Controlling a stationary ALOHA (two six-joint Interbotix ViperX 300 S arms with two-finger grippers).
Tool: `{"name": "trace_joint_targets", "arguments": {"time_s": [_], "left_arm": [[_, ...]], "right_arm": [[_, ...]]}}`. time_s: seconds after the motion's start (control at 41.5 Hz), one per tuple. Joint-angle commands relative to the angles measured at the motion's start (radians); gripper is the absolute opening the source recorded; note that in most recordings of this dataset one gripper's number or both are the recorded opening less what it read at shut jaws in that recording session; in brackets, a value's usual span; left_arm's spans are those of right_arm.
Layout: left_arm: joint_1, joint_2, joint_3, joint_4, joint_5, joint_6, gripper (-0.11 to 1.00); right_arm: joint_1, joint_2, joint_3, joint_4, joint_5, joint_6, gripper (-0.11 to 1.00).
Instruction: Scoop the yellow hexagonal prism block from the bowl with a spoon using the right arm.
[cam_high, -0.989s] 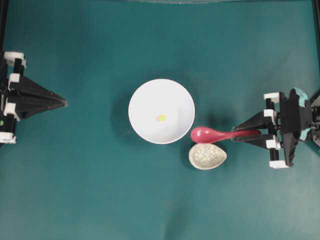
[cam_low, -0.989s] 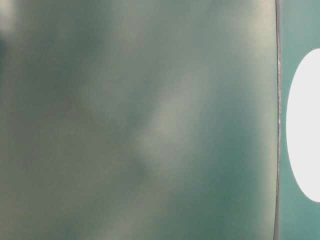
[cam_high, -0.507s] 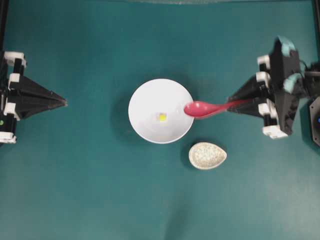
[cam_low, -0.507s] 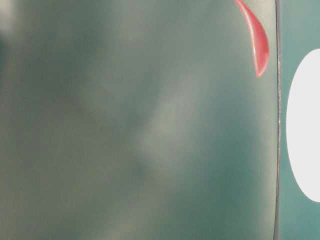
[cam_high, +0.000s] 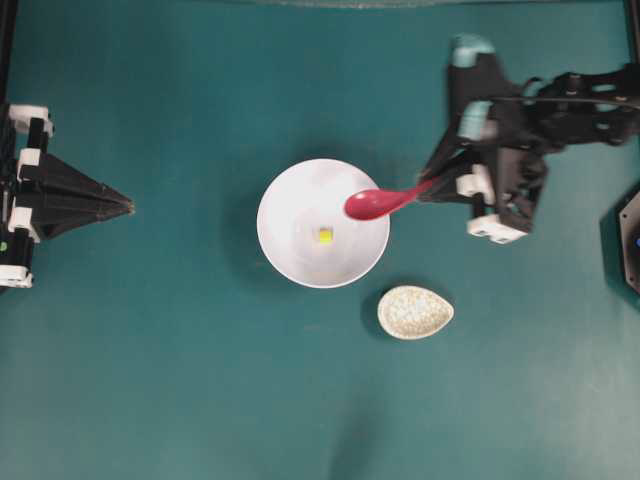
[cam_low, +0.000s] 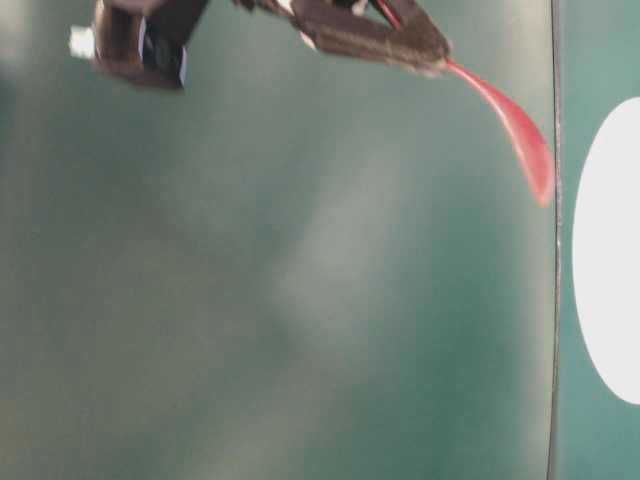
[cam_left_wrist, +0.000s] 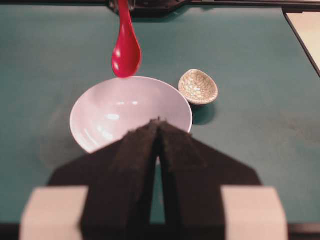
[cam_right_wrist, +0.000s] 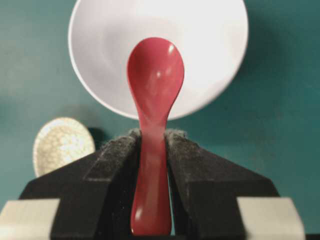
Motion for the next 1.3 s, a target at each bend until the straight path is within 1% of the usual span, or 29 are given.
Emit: {"name": "trace_joint_targets", "arguments": {"time_s": [0.0,0.097,0.217,0.338,0.41,0.507,0.893,1.279], "left_arm": [[0.000,0.009,-0.025,0.002,-0.005,-0.002,0.00],[0.000,0.009,-0.023,0.000,-0.005,-0.002,0.00],[0.000,0.011,-0.023,0.002,-0.002,0.000,0.00],[0.000,0.011,-0.023,0.002,0.000,0.000,0.00],[0.000,0.011,-0.023,0.002,0.000,0.000,0.00],[0.000,0.011,-0.023,0.002,0.000,0.002,0.00],[0.000,0.009,-0.023,0.002,0.000,0.002,0.00],[0.000,0.003,-0.025,0.002,0.000,0.002,0.00]], "right_arm": [[-0.006,0.054,-0.089,-0.003,0.067,0.003,0.24],[-0.006,0.118,-0.158,-0.011,0.146,0.006,0.24],[-0.006,0.173,-0.219,-0.031,0.213,0.044,0.24],[-0.006,0.218,-0.267,-0.086,0.281,0.112,0.24],[-0.006,0.230,-0.278,-0.107,0.301,0.138,0.24],[-0.005,0.238,-0.281,-0.114,0.308,0.150,0.24],[0.025,0.288,-0.281,-0.114,0.308,0.160,0.24],[0.046,0.334,-0.285,-0.114,0.261,0.158,0.24]]}}
